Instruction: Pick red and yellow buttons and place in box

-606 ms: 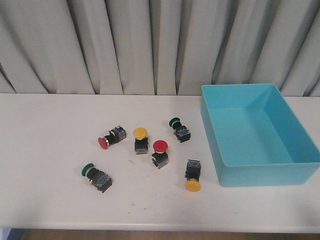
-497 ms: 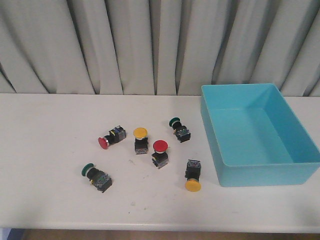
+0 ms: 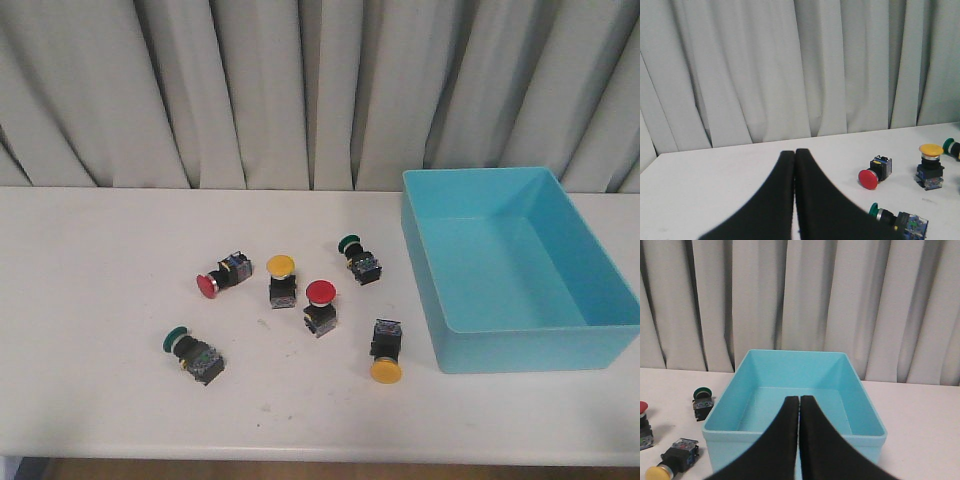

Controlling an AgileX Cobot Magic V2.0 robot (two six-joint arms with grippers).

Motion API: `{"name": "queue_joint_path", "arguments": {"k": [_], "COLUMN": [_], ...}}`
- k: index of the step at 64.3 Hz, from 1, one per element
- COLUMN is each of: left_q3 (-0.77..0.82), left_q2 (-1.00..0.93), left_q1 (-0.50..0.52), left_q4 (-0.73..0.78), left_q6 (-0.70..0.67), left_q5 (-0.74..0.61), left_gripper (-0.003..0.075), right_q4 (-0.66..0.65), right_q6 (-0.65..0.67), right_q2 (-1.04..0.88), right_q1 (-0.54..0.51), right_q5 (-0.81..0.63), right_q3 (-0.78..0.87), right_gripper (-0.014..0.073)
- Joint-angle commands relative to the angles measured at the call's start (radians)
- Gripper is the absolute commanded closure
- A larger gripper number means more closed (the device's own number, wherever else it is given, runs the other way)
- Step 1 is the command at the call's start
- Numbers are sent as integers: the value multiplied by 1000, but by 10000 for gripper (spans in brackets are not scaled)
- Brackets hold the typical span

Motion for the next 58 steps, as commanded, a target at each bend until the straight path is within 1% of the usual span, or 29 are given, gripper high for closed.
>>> {"name": "queue_joint_path", "arguments": {"k": [1,12,20,27,34,38,46,53,58], "left_q3": [49,48,15,-73,-188,-280,-468,-609,-668], "left_q2": [-14,-14,-14,-10,11,50,173,303,379], "left_q1": [-5,-5,-5,-5,-5,-5,-5,-5,-5], "left_q4": [-4,-4,-4,-13,-51,-67,-56,-55,-55], "left_q6": [-7,-7,-10,-11,-11,-11,-6,-6,-6], "left_q5": [-77,-82,-87,-66,-32,17,169,304,372], "left_gripper": [727,727,727,727,727,727,727,727,727], "right_q4": [0,0,14,44,45,45,44,44,42], "right_q6": [-1,-1,5,4,0,-2,-5,-5,-5], "right_q2": [-11,-11,-9,-5,33,74,187,307,383], "right_q1": [1,1,1,1,1,1,1,1,1], "right_q5": [-72,-76,-139,-124,-89,-72,-12,86,164], "right_q3": [7,7,-4,-64,-175,-248,-392,-516,-583], "right_gripper": [599,599,599,599,599,599,599,599,599]}}
